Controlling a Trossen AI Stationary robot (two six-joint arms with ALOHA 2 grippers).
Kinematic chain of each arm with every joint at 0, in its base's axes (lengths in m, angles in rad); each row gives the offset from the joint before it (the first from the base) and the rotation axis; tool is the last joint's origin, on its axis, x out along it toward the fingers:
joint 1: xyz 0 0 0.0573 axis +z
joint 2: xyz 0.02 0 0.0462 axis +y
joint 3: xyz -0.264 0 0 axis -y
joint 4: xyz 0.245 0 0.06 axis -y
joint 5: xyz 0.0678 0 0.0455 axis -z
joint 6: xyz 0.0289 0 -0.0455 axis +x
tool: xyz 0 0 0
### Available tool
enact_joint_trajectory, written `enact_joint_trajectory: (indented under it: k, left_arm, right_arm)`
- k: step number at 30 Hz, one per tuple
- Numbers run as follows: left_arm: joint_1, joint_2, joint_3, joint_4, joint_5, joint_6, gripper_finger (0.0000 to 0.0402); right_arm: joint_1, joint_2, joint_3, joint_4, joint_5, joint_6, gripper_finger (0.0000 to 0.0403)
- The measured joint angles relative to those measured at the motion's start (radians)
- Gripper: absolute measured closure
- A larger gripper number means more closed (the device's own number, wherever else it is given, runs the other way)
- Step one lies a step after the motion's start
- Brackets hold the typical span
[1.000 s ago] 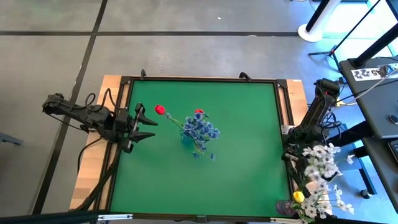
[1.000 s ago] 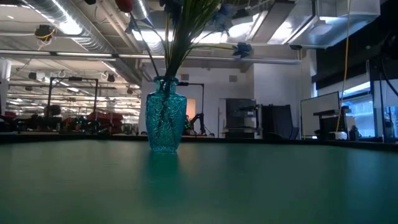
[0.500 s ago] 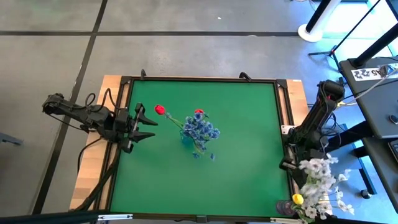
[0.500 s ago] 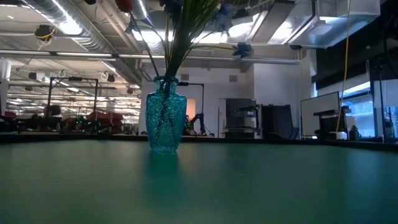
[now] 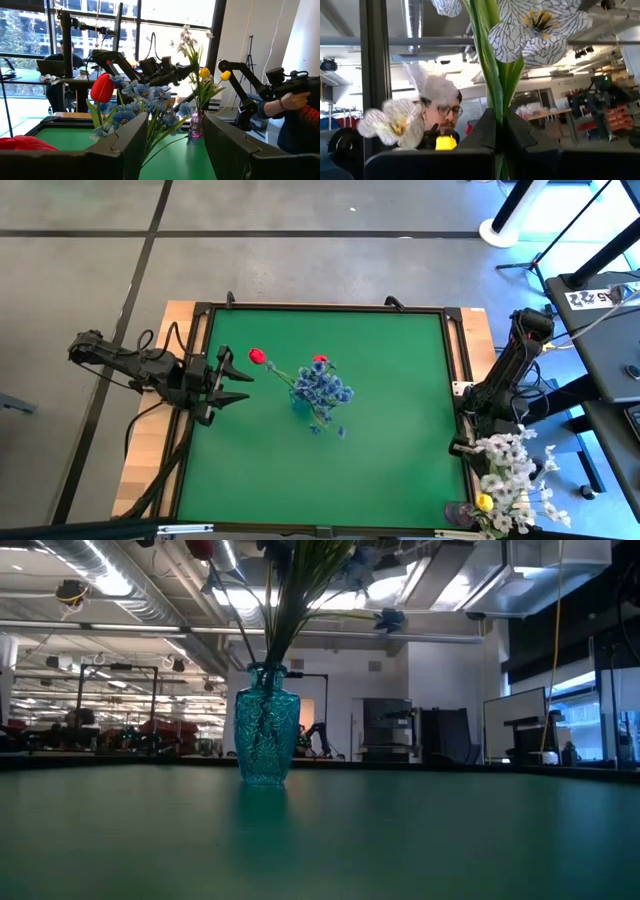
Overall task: Sort flowers into vase by color
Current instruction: Put the white flowers into the purple vase
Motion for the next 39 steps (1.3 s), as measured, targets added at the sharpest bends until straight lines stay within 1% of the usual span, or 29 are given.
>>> enact_joint_trajectory:
  k: [3, 6, 13, 15, 21, 23, 26, 31, 33, 39]
  left_arm:
    - [0.0, 0.0, 0.0, 0.0, 0.0, 0.0, 0.0217]
    - [0.0, 0.0, 0.0, 0.0, 0.0, 0.0, 0.0217]
    - [0.0, 0.0, 0.0, 0.0, 0.0, 0.0, 0.0217]
    - [0.0, 0.0, 0.0, 0.0, 0.0, 0.0, 0.0217]
    - [0.0, 0.0, 0.0, 0.0, 0.0, 0.0, 0.0217]
    - [0.0, 0.0, 0.0, 0.0, 0.0, 0.0, 0.0217]
    - [0.0, 0.0, 0.0, 0.0, 0.0, 0.0, 0.0217]
    - [0.0, 0.0, 0.0, 0.0, 0.0, 0.0, 0.0217]
    - [0.0, 0.0, 0.0, 0.0, 0.0, 0.0, 0.0217]
    - [0.0, 0.0, 0.0, 0.0, 0.0, 0.0, 0.0217]
  right_arm:
    - [0.0, 0.0, 0.0, -0.054, -0.003, -0.011, 0.0392]
    - [0.0, 0.0, 0.0, -0.123, -0.034, -0.049, 0.0392]
    - [0.0, 0.0, 0.0, -0.221, -0.192, -0.155, 0.0392]
    - [0.0, 0.0, 0.0, -0.261, -0.22, -0.197, 0.0391]
    - [0.0, 0.0, 0.0, -0.376, -0.227, -0.238, 0.0386]
    - [0.0, 0.0, -0.001, -0.394, -0.208, -0.262, 0.0387]
    - [0.0, 0.0, -0.001, -0.396, -0.147, -0.306, 0.0389]
    - [0.0, 0.0, -0.002, -0.389, 0.032, -0.359, 0.0389]
    - [0.0, 0.0, -0.002, -0.383, 0.082, -0.361, 0.0389]
    - [0.0, 0.0, -0.002, -0.386, 0.138, -0.363, 0.0389]
